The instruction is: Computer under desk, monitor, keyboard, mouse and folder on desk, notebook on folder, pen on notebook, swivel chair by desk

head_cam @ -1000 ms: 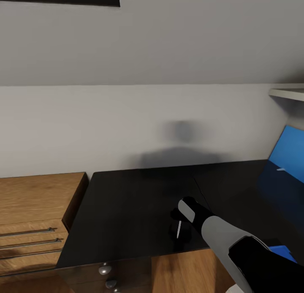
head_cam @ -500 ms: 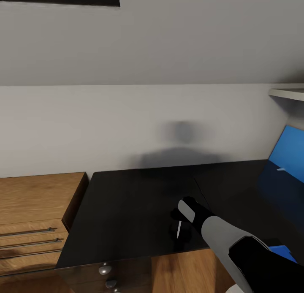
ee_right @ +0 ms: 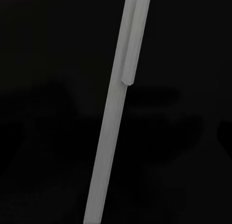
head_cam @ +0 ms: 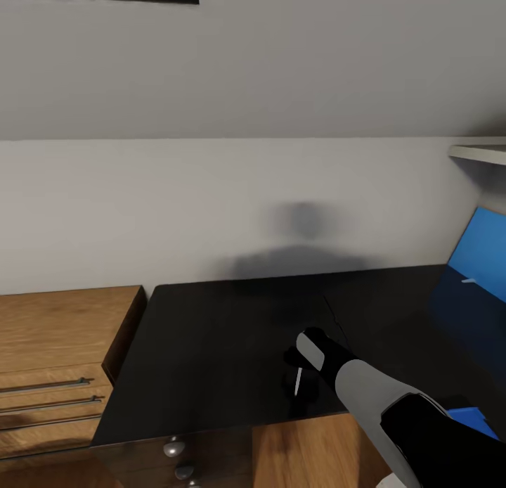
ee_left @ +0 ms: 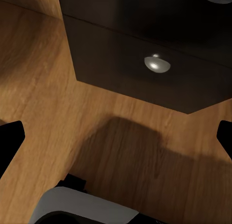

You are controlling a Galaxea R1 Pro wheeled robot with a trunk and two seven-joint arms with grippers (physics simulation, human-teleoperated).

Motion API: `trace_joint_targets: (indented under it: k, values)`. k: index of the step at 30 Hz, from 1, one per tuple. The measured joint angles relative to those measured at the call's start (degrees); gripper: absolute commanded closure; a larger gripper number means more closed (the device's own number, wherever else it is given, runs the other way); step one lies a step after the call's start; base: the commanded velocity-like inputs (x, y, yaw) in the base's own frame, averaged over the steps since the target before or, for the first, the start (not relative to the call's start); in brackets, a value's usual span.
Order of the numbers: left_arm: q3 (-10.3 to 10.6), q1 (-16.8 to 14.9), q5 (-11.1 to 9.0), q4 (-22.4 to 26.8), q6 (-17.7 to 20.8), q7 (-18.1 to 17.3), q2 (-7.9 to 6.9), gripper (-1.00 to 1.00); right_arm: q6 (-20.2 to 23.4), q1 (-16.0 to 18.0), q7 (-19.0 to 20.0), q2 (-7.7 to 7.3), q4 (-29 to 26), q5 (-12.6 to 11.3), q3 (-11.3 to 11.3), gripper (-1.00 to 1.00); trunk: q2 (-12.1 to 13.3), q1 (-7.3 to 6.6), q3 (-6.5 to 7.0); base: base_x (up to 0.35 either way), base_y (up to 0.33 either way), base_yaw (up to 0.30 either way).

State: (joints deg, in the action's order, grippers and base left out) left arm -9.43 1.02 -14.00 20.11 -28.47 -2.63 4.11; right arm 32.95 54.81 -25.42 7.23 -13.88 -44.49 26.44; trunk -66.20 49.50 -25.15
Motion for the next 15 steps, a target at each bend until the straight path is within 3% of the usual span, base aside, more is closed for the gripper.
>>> trace_joint_targets:
  k: [15]
  values:
    - [0.0, 0.0, 0.0, 0.0, 0.0, 0.0, 0.0, -1.0, 0.1, 0.0, -0.1, -0.12, 0.0, 0.0, 0.0, -1.0, 0.0, 0.01, -0.01, 0.0, 0.0, 0.0]
